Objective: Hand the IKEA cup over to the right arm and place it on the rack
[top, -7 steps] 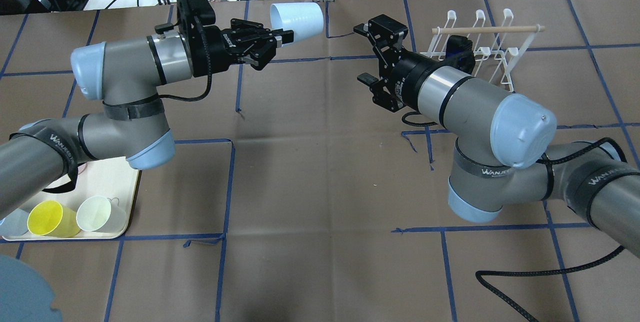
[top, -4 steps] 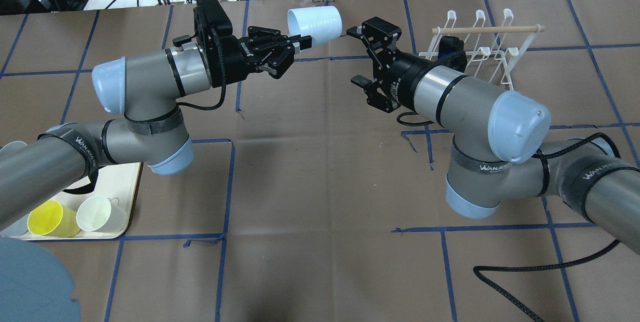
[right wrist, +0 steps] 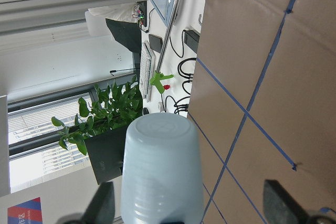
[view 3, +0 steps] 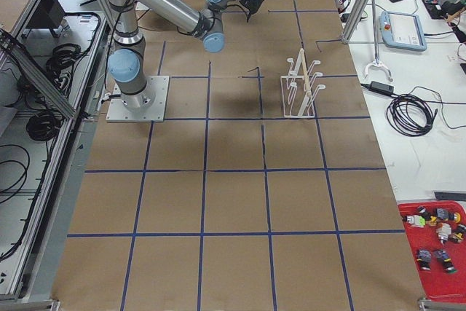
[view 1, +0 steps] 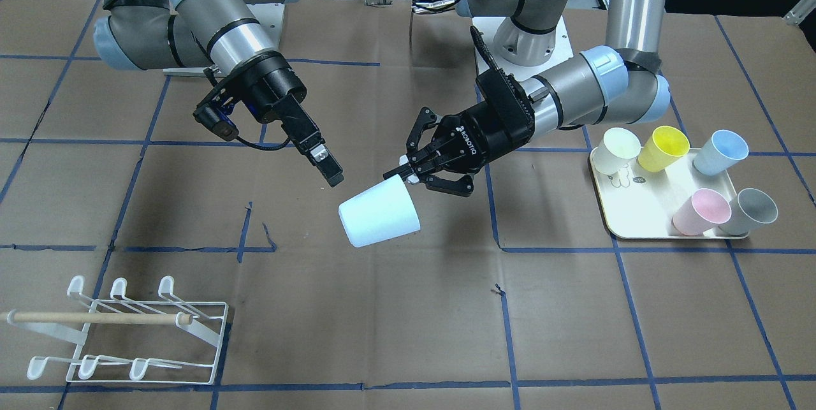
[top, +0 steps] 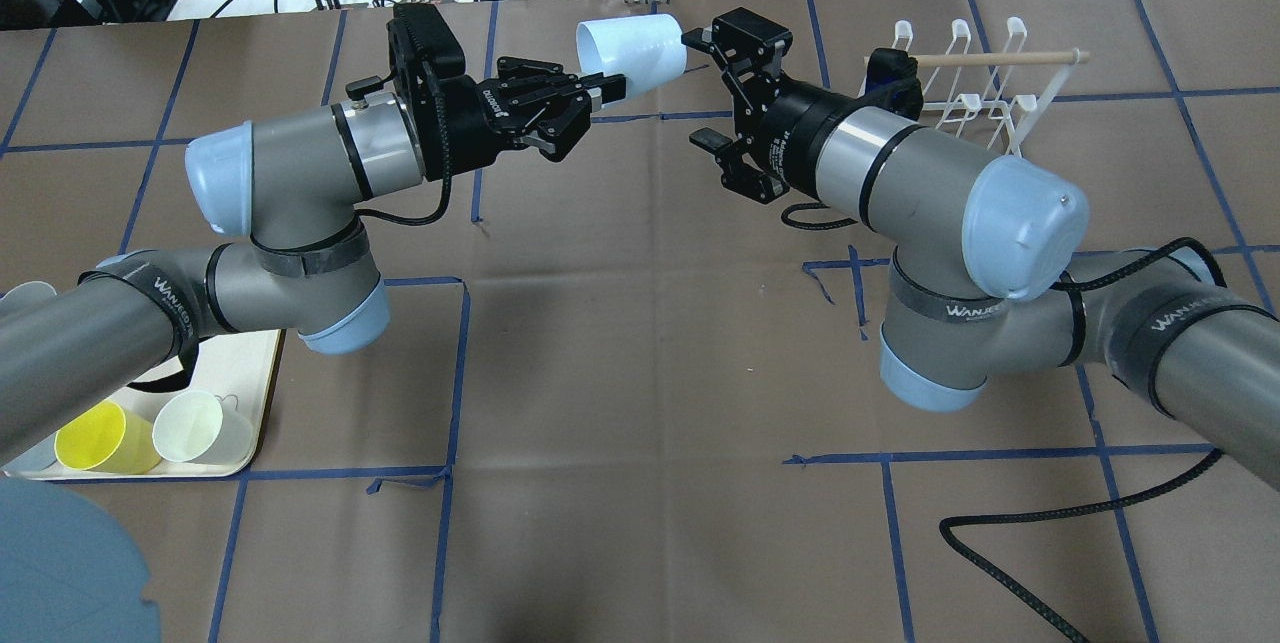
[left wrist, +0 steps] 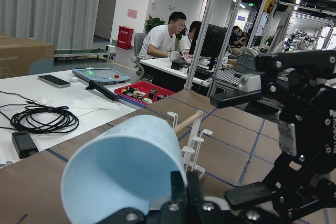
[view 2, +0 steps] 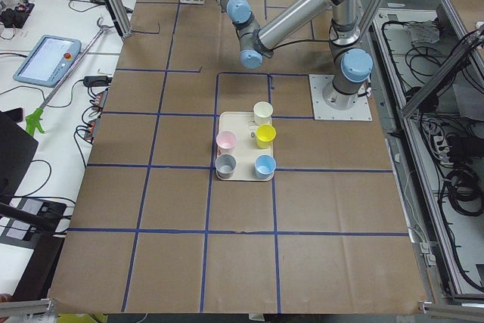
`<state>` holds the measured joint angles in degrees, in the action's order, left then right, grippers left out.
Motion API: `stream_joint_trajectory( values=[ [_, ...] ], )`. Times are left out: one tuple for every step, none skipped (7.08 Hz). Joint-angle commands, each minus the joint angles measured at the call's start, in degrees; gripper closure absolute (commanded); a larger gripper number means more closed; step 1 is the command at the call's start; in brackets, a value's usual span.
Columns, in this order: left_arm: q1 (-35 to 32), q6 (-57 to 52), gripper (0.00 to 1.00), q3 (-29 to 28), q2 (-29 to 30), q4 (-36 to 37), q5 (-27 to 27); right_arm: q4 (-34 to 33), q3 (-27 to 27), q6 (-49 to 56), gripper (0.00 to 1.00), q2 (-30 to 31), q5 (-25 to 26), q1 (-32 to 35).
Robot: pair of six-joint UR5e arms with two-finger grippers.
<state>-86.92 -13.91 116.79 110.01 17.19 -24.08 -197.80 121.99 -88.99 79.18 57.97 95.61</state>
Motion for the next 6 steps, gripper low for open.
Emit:
stream_joint_trajectory(
  values=[
    [0.00, 0.02, 0.94, 0.10, 0.11, 0.04, 0.00, -0.04, -4.29, -0.14, 0.01, -3.58, 0.48, 1.59],
    [0.00, 0.02, 0.94, 0.10, 0.12, 0.04, 0.00, -0.04, -5.79, -0.22, 0.01, -5.07, 0.48, 1.77],
    [-0.18, 0.28, 0.94, 0.10, 0.03, 0.04, 0.00, -0.04, -7.19, -1.35, 0.01, -6.05, 0.48, 1.77],
    [-0.18, 0.55, 0.94, 0.10, 0.03, 0.04, 0.00, -0.04, -7.64, -2.41, 0.01, -6.84, 0.39, 1.77],
    [-0.18, 0.55, 0.94, 0.10, 0.12, 0.04, 0.00, -0.04, -8.00, -2.42, 0.01, -7.20, 0.30, 1.77],
    [-0.18, 0.64, 0.94, 0.10, 0.12, 0.04, 0.00, -0.04, -8.87, -2.42, 0.01, -8.16, 0.30, 1.86]
  ],
)
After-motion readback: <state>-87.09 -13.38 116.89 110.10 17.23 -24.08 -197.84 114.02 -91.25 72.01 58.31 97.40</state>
